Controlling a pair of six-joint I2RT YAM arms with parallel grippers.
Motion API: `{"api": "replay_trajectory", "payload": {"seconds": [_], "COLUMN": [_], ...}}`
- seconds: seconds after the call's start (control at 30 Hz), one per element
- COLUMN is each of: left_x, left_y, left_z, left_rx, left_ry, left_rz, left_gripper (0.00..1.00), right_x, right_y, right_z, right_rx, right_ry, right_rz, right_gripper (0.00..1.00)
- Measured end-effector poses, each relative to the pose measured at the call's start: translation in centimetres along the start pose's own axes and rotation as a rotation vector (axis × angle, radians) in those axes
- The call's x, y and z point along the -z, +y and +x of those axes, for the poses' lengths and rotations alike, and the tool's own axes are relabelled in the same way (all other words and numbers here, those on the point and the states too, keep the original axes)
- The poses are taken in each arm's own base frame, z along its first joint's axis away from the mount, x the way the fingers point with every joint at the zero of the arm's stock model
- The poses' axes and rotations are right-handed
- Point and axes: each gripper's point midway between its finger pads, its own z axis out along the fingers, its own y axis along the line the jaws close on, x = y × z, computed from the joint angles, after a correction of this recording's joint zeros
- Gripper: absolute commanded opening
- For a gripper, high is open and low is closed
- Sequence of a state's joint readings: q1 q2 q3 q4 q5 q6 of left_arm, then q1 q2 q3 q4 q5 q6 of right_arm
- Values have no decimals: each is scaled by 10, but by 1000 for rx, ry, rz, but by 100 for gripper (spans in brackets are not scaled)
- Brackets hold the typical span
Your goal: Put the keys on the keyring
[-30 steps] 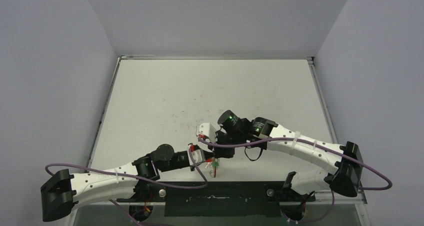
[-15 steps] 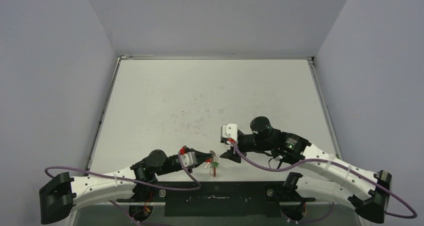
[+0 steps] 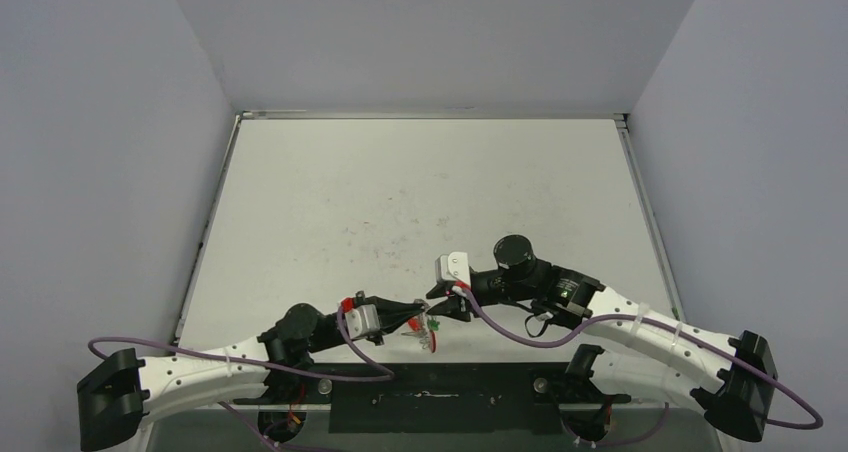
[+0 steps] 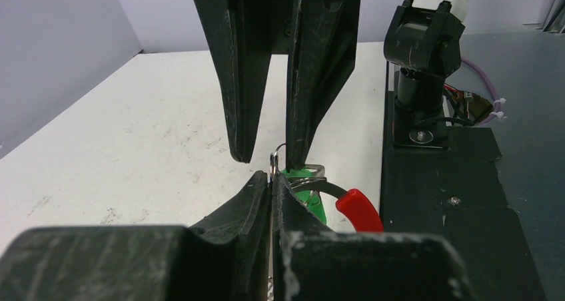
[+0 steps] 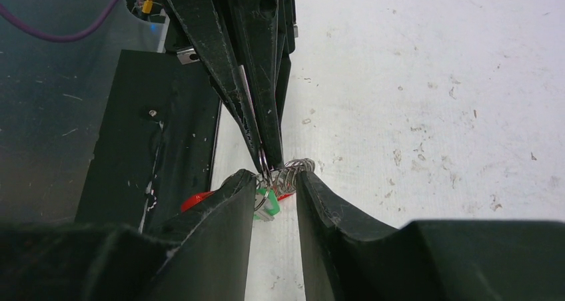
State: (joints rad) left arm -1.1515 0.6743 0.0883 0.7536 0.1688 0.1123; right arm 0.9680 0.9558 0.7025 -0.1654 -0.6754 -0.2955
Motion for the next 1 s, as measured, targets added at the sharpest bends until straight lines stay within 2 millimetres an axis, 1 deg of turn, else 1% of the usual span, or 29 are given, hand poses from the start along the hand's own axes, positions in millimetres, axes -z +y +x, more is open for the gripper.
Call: {"api": "replay_trajectory", "payload": {"seconds": [0.03,0.07,0.17,0.23,0.4,0.43,0.5,0.53,0.67,0.8,0.9,1.0], "left_x": [0,0,0,1,2,2,3,3,6,8,7,8], "left_y": [0,0,0,1,1,1,1,1,3,10,14,17], "left_z": [-1,-1,-3,-4,-5,-5,-5,-4,-2,1,1,7], "left_rx": [0,0,-1,-2,-1,0,1,-1,-5,-3,-3,-6], "left_ry": [-3,-5,-9,-12,-17,-17,-13,-11,12,63,94,132], "left_rz": [0,-1,-1,-5,-6,-6,-6,-7,-20,-52,-73,-86], "left_gripper": [0,0,0,0,0,3,19,24,33,38,39,39], "right_x": [-2,-3,-6,-7,-7,-7,-7,-6,-2,-1,-3,-6], "right_y": [0,0,0,1,1,1,2,2,4,-5,-11,-13], "right_z": [0,1,2,1,0,0,1,2,14,20,21,25], "right_rx": [-3,-7,-14,-18,-12,-12,-13,-15,-55,-108,-137,-160], "right_ry": [0,1,-1,-6,-10,-9,-6,-1,84,197,278,347], "right_rz": [-5,-10,-17,-23,-27,-27,-29,-30,-34,-12,2,0], "right_gripper": [30,27,10,1,0,0,0,0,0,0,0,0]}}
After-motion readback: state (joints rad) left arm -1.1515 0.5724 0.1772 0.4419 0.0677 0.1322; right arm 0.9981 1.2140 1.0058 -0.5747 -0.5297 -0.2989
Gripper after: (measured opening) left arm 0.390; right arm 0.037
